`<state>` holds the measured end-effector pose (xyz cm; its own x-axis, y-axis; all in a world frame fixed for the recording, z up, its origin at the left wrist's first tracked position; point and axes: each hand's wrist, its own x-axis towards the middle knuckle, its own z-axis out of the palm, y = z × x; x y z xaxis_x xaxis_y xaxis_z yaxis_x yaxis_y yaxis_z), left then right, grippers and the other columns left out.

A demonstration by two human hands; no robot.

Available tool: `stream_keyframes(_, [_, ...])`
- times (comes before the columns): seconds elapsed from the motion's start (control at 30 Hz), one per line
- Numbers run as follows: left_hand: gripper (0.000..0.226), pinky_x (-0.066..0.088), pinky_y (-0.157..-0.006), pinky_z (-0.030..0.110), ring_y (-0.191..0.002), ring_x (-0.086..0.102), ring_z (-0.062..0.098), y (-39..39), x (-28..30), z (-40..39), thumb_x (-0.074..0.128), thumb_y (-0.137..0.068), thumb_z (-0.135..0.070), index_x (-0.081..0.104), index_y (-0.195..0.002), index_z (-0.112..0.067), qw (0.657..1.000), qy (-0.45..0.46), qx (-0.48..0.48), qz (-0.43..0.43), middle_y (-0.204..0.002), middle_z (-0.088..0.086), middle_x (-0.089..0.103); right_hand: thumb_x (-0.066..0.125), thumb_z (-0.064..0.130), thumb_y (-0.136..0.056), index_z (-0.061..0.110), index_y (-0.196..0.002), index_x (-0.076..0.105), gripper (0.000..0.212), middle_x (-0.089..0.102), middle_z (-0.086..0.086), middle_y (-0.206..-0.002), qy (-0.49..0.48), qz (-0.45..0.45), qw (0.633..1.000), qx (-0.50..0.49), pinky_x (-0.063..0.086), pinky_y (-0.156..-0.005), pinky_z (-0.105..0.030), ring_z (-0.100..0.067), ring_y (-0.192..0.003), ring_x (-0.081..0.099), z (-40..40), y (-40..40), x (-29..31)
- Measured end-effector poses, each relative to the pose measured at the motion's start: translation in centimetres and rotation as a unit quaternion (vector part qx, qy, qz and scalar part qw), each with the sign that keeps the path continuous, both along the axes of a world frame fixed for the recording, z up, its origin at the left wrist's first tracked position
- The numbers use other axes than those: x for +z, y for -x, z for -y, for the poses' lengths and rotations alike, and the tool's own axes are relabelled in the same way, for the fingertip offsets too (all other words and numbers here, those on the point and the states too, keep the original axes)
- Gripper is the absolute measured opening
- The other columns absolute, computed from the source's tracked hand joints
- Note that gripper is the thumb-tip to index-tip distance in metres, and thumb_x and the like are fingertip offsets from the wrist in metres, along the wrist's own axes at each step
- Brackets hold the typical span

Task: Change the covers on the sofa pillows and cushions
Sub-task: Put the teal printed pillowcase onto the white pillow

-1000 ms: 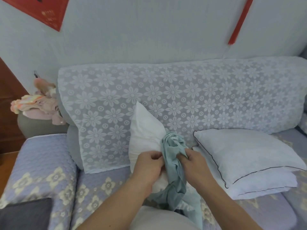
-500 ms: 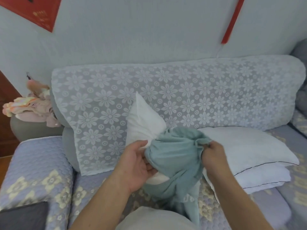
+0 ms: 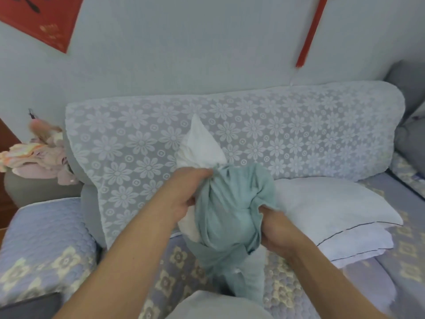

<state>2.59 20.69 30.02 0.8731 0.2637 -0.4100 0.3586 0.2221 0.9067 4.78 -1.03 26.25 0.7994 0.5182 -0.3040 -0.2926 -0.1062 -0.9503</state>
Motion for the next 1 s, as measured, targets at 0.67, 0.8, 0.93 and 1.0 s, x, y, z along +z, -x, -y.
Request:
stream_keyframes(0.67, [0.034, 0.060, -0.089, 0.040, -0.090, 0.072, 0.019, 7.3, -7.9, 8.0, 0.056, -0.097, -0.011, 0.052, -0.119, -0.037, 0.982, -0.017, -0.179, -0.064, -0.103, 0.008, 0.074, 0.058, 0.043, -0.096, 0.029, -0.140, 0.048, 0.048, 0.052, 0.010, -0.139, 0.308, 0.165, 0.934, -0.070, 0.040, -0.101, -0.028, -0.011, -0.125, 0.051, 5.8, -3.0, -2.8])
stream_keyframes(0.8, [0.035, 0.056, -0.092, 0.034, -0.092, 0.072, 0.011, 7.3, -7.3, 6.1, 0.056, -0.093, -0.008, 0.066, -0.109, -0.039, 0.937, -0.205, -0.282, -0.010, -0.097, -0.010, 0.077, 0.063, 0.041, -0.091, 0.025, -0.152, 0.028, 0.073, 0.049, 0.001, -0.144, 0.417, 0.282, 0.861, 0.065, 0.039, -0.104, -0.034, -0.020, -0.131, 0.048, -1.4, -0.3, -4.7])
stream_keyframes(0.93, [0.064, 0.040, -0.112, 0.033, -0.133, 0.041, -0.004, 4.8, -7.6, -0.6, 0.077, -0.082, -0.023, 0.047, -0.128, -0.055, 0.895, -0.371, -0.209, 0.132, -0.141, -0.031, 0.042, 0.057, 0.005, -0.070, 0.023, -0.120, 0.059, 0.053, 0.065, 0.000, -0.094, 0.370, 0.494, 0.783, 0.084, 0.047, -0.069, -0.039, -0.029, -0.081, 0.062, -3.4, 5.0, -6.8])
stream_keyframes(1.0, [0.074, 0.031, -0.117, 0.027, -0.143, 0.026, -0.009, 5.6, -8.3, -1.8, 0.082, -0.083, -0.026, 0.042, -0.139, -0.055, 0.852, -0.334, -0.376, 0.141, -0.153, -0.034, 0.028, 0.054, 0.002, -0.065, 0.019, -0.104, 0.065, 0.044, 0.063, -0.001, -0.084, 0.301, 0.490, 0.802, 0.157, 0.046, -0.063, -0.040, -0.030, -0.073, 0.060, -3.0, 7.2, -6.8])
